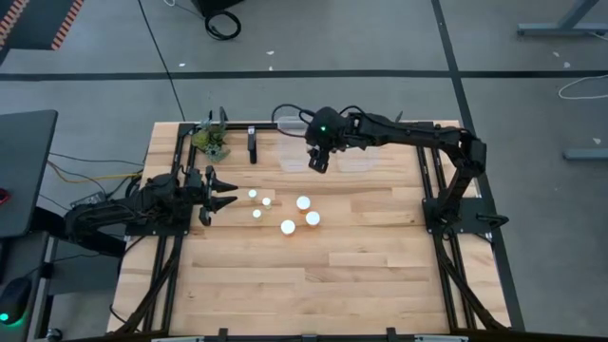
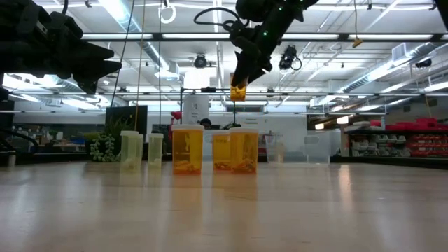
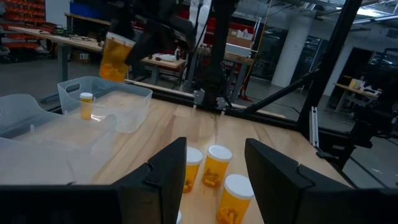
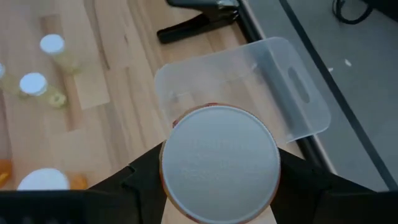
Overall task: Pick and place medicine bottles into bin by pill shape (circle, oval)
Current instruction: Put the large orange pill bottle into the left transparent bin
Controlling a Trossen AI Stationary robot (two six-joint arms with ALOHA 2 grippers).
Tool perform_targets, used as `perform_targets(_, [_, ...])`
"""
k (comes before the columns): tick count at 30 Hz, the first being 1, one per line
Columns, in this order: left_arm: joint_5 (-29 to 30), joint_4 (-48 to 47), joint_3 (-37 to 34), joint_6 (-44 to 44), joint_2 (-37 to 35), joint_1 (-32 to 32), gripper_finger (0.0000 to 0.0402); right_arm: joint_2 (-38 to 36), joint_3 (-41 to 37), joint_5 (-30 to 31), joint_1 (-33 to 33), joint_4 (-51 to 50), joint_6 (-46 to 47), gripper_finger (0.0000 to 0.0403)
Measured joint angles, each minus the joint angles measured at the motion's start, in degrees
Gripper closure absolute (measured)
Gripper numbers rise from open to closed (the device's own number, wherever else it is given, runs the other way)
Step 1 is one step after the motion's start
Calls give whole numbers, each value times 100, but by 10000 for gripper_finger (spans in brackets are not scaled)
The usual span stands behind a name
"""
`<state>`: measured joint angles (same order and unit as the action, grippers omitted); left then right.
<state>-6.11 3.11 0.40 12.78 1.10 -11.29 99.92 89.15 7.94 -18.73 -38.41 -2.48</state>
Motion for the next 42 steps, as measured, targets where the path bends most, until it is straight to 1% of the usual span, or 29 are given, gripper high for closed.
perform_targets(4, [3,1,0,1,2,0,230,112,240,-39,-111,21,-123,171])
perform_targets(6, [2,-2,0,0,2,0,230,310,465,-90,-143,-19,-227,171])
perform_targets(9, [4,0,0,0,17,0,230,740,1023,-128,-189,-340,-404,171])
perform_targets(16, [4,-9,0,0,2,0,230,1870,2677,-385,-369,-904,-783,171])
perform_targets(18, [4,-7,0,0,0,0,230,2130,3015,-446,-437,-1021,-849,171])
perform_targets(21, [4,-9,0,1,2,0,230,2411,3336,-720,-555,-1009,-912,171])
perform_targets(28, [2,-11,0,0,2,0,230,2865,3460,-1000,-809,-930,-1059,171])
perform_targets(38, [2,-11,2,0,2,0,230,3568,3462,-1482,-1291,-410,-1113,171])
perform_targets(42, [2,-13,0,0,2,0,230,3811,3462,-1499,-1396,-392,-1086,171])
